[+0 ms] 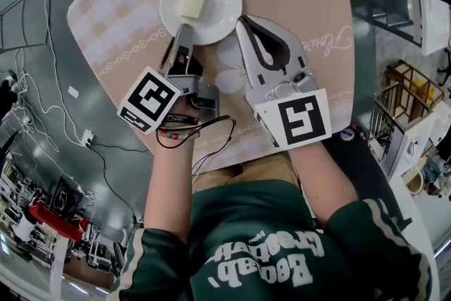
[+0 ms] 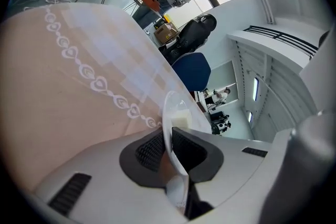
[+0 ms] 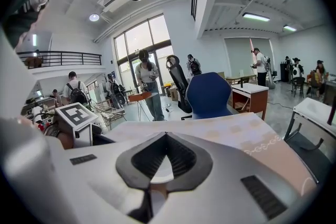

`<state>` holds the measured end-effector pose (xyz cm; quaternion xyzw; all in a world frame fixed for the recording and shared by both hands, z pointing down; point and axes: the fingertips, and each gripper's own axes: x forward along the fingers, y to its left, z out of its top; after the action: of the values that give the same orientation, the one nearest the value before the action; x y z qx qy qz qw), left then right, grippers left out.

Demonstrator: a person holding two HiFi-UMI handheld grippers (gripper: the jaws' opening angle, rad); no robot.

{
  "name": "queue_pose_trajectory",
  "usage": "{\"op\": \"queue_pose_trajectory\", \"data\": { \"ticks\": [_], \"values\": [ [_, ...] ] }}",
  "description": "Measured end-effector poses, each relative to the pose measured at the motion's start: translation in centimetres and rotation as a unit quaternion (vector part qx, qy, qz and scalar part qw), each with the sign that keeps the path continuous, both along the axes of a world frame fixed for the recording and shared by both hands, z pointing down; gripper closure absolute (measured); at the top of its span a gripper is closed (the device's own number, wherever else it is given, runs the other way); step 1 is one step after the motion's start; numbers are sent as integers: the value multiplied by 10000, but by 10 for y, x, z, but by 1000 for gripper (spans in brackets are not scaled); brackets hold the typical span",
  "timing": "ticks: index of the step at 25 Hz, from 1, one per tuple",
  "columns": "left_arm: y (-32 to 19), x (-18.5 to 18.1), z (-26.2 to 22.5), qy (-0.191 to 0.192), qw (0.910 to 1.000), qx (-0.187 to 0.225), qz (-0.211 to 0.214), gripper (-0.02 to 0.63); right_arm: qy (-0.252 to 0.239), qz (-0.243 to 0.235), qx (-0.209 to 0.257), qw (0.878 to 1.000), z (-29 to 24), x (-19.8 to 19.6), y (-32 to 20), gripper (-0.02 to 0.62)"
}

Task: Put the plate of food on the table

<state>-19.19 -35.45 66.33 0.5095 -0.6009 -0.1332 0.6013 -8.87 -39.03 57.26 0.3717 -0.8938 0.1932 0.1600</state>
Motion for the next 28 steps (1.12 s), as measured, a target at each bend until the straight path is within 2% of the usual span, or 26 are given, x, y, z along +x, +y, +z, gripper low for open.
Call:
{"op": "queue_pose_trajectory", "data": {
  "ticks": [3,5,8,28],
  "values": [
    [5,-2,2,-229,9996,-116,71,559,-15,-1,-21,10000,0,-1,3,580],
    [9,-7,4,-432,9988,-188,149,518,-12,-21,-26,10000,1,-4,4,580],
    [11,-14,5,-660,9974,-222,185,511,-9,-39,8,10000,2,-6,5,580],
    [24,-14,0,-756,9970,-76,156,509,45,-83,83,9999,-1,1,22,580]
  ]
}}
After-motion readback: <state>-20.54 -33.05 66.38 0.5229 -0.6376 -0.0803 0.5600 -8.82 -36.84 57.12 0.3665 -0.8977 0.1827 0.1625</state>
